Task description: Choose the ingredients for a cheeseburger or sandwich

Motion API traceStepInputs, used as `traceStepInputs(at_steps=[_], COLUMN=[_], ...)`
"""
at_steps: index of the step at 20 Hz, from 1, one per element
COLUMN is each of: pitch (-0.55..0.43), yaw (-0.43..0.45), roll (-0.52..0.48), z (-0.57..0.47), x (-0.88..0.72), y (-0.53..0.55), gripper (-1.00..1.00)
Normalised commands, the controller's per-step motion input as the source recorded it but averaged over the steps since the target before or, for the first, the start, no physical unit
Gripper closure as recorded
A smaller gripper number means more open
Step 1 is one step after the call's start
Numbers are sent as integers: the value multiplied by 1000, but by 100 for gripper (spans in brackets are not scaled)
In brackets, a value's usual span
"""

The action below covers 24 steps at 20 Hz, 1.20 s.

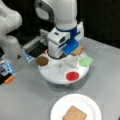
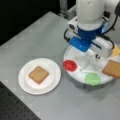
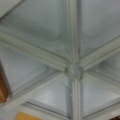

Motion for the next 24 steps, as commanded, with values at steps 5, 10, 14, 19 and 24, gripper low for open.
traceStepInputs(at_steps=[5,10,14,19,24], pitch=[-228,-247,-267,-280,-284], yaw=[271,123,54,16,-1], roll=[-41,-66,-95,-93,-68], z=[-191,-201,-219,-247,-228], x=[-247,-275,-313,-359,-374], y=[-240,-15,113,133,85], gripper=[-100,-100,-100,-100,-100])
